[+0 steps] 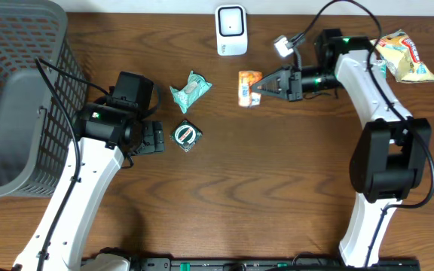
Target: Scan the item barcode
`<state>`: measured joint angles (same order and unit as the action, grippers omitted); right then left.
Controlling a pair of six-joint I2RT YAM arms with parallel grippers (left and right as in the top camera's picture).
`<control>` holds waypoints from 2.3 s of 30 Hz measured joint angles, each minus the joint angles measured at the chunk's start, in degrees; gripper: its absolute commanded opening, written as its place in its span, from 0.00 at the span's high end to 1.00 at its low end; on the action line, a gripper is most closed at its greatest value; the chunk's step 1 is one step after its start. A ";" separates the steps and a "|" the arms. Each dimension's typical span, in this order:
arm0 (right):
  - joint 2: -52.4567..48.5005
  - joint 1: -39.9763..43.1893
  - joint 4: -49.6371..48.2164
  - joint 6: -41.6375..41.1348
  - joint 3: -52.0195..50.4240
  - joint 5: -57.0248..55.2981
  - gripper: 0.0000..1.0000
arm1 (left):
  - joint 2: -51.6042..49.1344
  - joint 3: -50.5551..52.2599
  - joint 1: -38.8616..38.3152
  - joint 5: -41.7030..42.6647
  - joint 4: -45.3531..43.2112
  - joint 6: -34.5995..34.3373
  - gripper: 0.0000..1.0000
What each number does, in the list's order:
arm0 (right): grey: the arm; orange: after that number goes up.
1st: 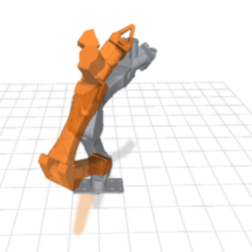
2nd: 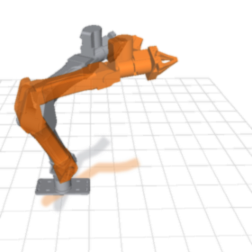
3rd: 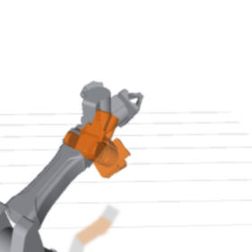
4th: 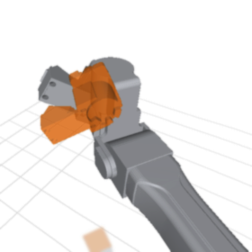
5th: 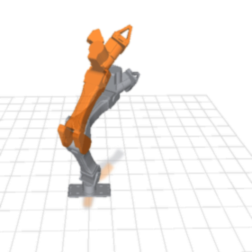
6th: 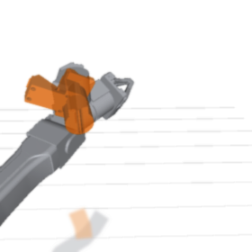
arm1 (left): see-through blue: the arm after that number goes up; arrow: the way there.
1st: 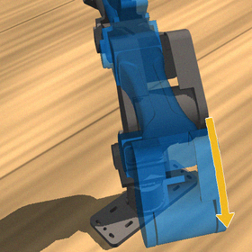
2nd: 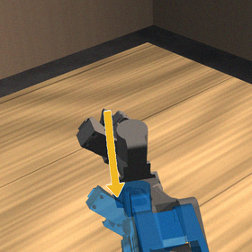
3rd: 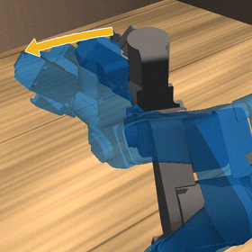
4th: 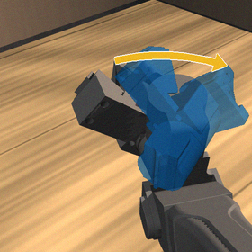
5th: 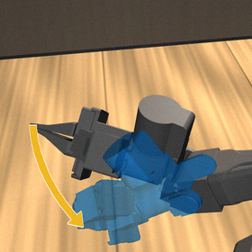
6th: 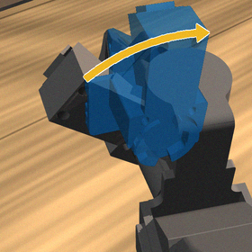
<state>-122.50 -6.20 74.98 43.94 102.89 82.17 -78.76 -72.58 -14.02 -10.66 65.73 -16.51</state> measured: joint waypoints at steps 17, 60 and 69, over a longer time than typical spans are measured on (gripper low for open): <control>3.43 -1.38 -0.57 0.28 0.00 0.87 0.99 | 0.00 0.00 0.00 0.00 0.02 -0.02 0.02; 3.52 -1.88 -1.31 0.26 0.00 -2.10 0.99 | 0.00 0.00 0.00 0.00 0.00 0.00 0.02; 3.52 -1.99 -1.62 0.22 0.00 -2.10 0.99 | 0.00 0.00 0.00 0.00 0.00 -0.02 0.02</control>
<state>-118.98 -8.19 73.36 44.16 102.89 80.07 -78.76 -72.58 -14.02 -10.66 65.73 -16.53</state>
